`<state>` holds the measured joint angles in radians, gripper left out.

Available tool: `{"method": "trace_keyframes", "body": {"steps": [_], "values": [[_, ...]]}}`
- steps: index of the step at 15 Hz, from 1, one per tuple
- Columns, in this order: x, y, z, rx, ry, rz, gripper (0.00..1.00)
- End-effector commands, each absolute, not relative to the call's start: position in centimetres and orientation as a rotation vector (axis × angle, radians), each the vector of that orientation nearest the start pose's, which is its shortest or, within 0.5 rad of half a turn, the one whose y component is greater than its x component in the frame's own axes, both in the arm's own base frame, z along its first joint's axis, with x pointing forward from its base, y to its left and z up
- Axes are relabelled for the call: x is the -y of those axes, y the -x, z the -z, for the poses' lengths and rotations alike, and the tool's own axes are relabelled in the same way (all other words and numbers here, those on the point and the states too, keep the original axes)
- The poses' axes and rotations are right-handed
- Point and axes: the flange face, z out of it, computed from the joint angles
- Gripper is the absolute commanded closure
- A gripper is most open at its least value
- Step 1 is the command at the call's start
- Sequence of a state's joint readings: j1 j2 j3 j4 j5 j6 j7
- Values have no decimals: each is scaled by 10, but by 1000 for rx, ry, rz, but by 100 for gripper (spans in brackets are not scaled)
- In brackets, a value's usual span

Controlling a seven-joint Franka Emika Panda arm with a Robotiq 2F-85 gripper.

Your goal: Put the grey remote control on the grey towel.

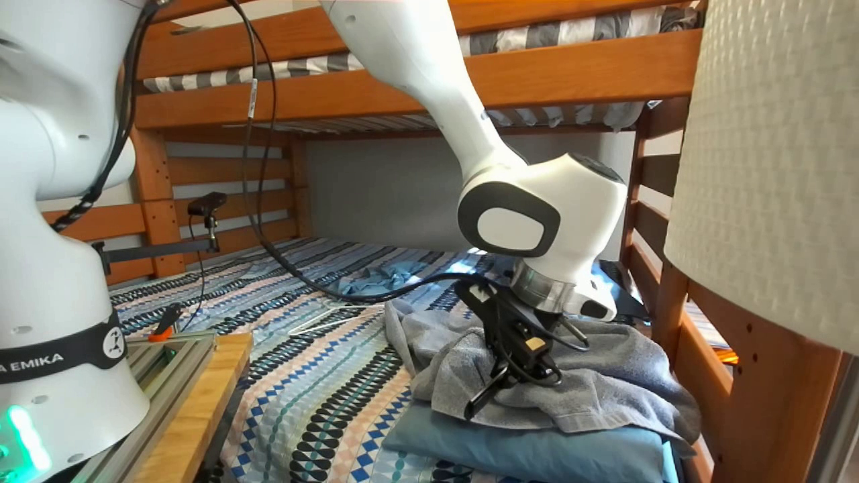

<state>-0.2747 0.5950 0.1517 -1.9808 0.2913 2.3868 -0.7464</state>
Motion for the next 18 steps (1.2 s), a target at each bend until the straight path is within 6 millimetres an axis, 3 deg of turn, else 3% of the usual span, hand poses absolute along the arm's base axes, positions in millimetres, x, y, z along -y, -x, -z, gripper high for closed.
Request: {"method": "trace_keyframes", "body": {"steps": [1,7,8,12,13,18], "values": [[73,-597,-161,445,2757,-19,95],[75,-596,-161,485,2772,-36,95],[75,-595,-161,485,2773,-37,81],[76,-595,-160,484,2773,-39,81],[76,-594,-156,478,2759,-65,95],[37,-605,-145,671,2567,26,95]]}}
